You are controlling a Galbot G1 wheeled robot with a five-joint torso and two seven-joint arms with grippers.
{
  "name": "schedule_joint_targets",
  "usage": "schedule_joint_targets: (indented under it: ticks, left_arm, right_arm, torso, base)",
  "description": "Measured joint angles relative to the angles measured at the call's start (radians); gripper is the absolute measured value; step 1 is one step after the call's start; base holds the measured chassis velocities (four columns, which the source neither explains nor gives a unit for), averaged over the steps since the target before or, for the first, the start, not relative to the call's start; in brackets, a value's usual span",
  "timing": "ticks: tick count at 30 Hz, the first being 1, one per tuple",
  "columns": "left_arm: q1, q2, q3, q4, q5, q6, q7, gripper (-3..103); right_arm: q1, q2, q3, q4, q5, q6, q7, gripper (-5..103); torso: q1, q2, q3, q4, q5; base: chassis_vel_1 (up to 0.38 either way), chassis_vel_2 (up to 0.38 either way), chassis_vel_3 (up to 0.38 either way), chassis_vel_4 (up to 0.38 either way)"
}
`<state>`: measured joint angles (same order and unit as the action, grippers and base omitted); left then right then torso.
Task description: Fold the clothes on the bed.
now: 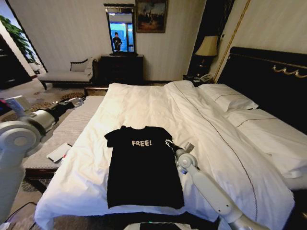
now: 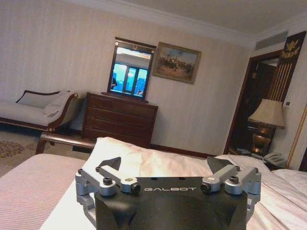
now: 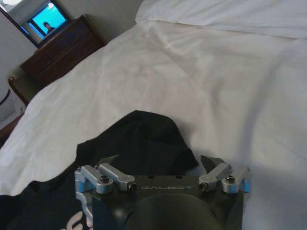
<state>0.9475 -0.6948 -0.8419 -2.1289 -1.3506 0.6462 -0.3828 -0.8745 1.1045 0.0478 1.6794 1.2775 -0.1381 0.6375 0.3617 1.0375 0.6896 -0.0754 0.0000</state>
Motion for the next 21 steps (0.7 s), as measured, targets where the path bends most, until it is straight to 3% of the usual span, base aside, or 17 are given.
schedule_joint_targets:
  ticks: [2, 5, 12, 14, 18, 20, 21]
  left_arm:
    - [0.001, 0.002, -0.002, 0.004, 0.000, 0.000, 0.000, 100]
    - [0.000, 0.003, -0.003, 0.006, 0.001, 0.000, 0.000, 100]
    - [-0.007, -0.001, 0.003, 0.013, 0.004, 0.000, 0.000, 100]
    - [-0.007, -0.001, 0.004, 0.014, 0.005, 0.001, 0.000, 100]
    - [-0.007, -0.005, 0.010, 0.022, 0.011, 0.001, 0.001, 100]
    - [-0.007, -0.005, 0.010, 0.023, 0.012, 0.001, 0.001, 100]
    - [-0.007, -0.005, 0.011, 0.025, 0.012, 0.001, 0.001, 100]
  right_arm:
    - [0.011, 0.000, -0.001, -0.006, 0.001, 0.006, -0.007, 85]
    - [0.015, -0.003, -0.001, -0.006, 0.003, 0.009, -0.010, 79]
    - [0.016, -0.003, -0.011, -0.012, 0.001, 0.009, -0.010, 47]
    - [0.016, 0.000, -0.012, -0.016, -0.001, 0.009, -0.010, 47]
    - [0.024, 0.006, -0.018, -0.031, -0.005, 0.009, -0.015, 25]
    - [0.026, 0.006, -0.019, -0.032, -0.006, 0.009, -0.017, 25]
    - [0.028, 0.006, -0.020, -0.034, -0.008, 0.009, -0.020, 19]
  torso:
    - [0.000, 0.000, 0.000, -0.0001, 0.0000]
    - [0.000, 0.000, 0.000, 0.0000, -0.0001]
    - [0.000, 0.000, 0.000, -0.0002, -0.0001]
    - [0.000, 0.000, 0.000, -0.0002, -0.0001]
    - [0.000, 0.000, 0.000, -0.0001, 0.0000]
    - [0.000, 0.000, 0.000, -0.0002, -0.0001]
    - [0.000, 0.000, 0.000, -0.0001, -0.0001]
  base:
    - [0.000, 0.000, 0.000, 0.000]
    - [0.000, 0.000, 0.000, 0.000]
    - [0.000, 0.000, 0.000, 0.000]
    - [0.000, 0.000, 0.000, 0.000]
    - [0.000, 0.000, 0.000, 0.000]
    - [0.000, 0.000, 0.000, 0.000]
    - [0.000, 0.000, 0.000, 0.000]
